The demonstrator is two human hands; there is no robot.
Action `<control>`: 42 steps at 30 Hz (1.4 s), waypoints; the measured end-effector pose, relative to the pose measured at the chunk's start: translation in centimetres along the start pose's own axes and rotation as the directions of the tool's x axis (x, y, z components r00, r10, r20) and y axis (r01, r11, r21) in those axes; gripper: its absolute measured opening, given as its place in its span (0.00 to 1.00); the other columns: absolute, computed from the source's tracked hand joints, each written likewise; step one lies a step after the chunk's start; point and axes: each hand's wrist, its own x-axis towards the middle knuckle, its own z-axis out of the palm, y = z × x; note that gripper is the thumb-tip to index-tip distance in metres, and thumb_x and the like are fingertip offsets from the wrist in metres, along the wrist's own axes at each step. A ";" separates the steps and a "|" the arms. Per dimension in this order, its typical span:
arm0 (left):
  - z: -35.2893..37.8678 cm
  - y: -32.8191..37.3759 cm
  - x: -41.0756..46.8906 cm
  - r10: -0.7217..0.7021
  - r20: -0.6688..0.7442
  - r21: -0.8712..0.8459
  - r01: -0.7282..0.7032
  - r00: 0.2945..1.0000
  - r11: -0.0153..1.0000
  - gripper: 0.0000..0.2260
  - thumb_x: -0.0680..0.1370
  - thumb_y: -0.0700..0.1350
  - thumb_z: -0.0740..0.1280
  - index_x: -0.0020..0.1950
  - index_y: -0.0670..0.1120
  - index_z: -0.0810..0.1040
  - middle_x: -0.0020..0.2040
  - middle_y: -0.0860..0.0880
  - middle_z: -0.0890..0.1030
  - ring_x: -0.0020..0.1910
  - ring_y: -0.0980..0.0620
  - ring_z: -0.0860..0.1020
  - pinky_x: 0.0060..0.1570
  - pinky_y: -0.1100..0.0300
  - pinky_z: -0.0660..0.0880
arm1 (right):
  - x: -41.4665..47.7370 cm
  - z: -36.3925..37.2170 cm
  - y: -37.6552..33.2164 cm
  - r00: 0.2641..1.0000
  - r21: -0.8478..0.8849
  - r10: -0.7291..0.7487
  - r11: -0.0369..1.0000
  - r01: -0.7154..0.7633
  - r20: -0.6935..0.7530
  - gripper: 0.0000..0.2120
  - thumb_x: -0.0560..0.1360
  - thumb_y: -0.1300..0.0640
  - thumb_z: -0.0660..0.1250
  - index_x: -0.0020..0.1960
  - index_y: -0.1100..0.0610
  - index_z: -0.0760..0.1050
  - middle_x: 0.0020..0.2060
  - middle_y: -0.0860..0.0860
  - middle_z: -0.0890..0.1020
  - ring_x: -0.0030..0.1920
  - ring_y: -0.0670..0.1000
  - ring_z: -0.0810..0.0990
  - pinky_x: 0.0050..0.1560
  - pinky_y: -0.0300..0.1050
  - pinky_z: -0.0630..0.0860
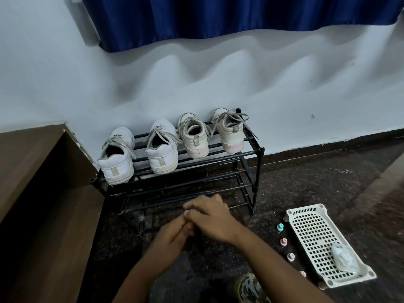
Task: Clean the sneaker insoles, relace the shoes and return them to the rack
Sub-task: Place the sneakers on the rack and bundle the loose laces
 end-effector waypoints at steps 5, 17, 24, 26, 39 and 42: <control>-0.1 0.1 -0.1 0.028 0.027 0.033 -0.029 0.999 0.999 0.10 0.78 0.49 0.59 0.39 0.60 0.75 0.37 0.63 0.76 0.37 0.65 0.73 0.40 0.69 0.68 | -0.2 -0.1 0.6 0.989 0.322 -0.078 0.946 0.034 0.124 0.20 0.74 0.40 0.64 0.36 0.54 0.79 0.32 0.48 0.80 0.34 0.43 0.76 0.43 0.41 0.72; -2.9 0.5 0.1 -0.144 -0.172 -0.235 0.101 0.975 0.967 0.13 0.68 0.47 0.66 0.46 0.39 0.77 0.29 0.50 0.79 0.28 0.62 0.72 0.28 0.71 0.67 | 0.0 -1.1 1.5 0.999 0.371 -0.034 0.928 0.032 -0.001 0.11 0.75 0.52 0.69 0.34 0.51 0.81 0.23 0.46 0.75 0.28 0.46 0.70 0.32 0.40 0.65; -3.0 0.1 0.0 -0.310 -0.125 -0.285 0.265 0.942 0.921 0.02 0.75 0.37 0.69 0.45 0.38 0.80 0.31 0.47 0.80 0.28 0.57 0.74 0.30 0.70 0.71 | 0.0 -1.1 1.2 1.000 0.447 -0.014 0.894 0.013 -0.002 0.12 0.76 0.55 0.68 0.34 0.53 0.79 0.24 0.46 0.76 0.25 0.43 0.67 0.29 0.36 0.64; -2.9 0.1 -0.1 -0.350 -0.068 -0.271 0.320 0.934 0.908 0.06 0.73 0.41 0.72 0.43 0.38 0.80 0.30 0.47 0.80 0.29 0.56 0.73 0.29 0.69 0.69 | 0.1 -1.1 1.1 1.000 0.466 -0.004 0.885 0.018 -0.030 0.11 0.76 0.55 0.68 0.36 0.57 0.80 0.25 0.47 0.75 0.26 0.44 0.68 0.29 0.37 0.64; -4.0 0.5 0.0 -0.410 -0.260 -0.526 0.228 0.874 0.820 0.04 0.75 0.32 0.65 0.46 0.36 0.80 0.33 0.44 0.80 0.27 0.56 0.77 0.28 0.68 0.75 | -0.1 -1.7 1.8 0.995 0.365 0.034 0.931 0.003 -0.093 0.13 0.75 0.51 0.67 0.32 0.48 0.78 0.27 0.46 0.78 0.21 0.38 0.69 0.32 0.37 0.62; -4.0 0.8 -0.1 -0.361 -0.283 -0.523 0.172 0.889 0.835 0.05 0.75 0.32 0.65 0.46 0.37 0.81 0.33 0.43 0.82 0.29 0.54 0.80 0.31 0.66 0.78 | 0.0 -1.8 2.0 0.992 0.319 0.054 0.948 -0.015 -0.114 0.13 0.75 0.49 0.66 0.31 0.47 0.78 0.27 0.46 0.79 0.22 0.37 0.71 0.37 0.40 0.63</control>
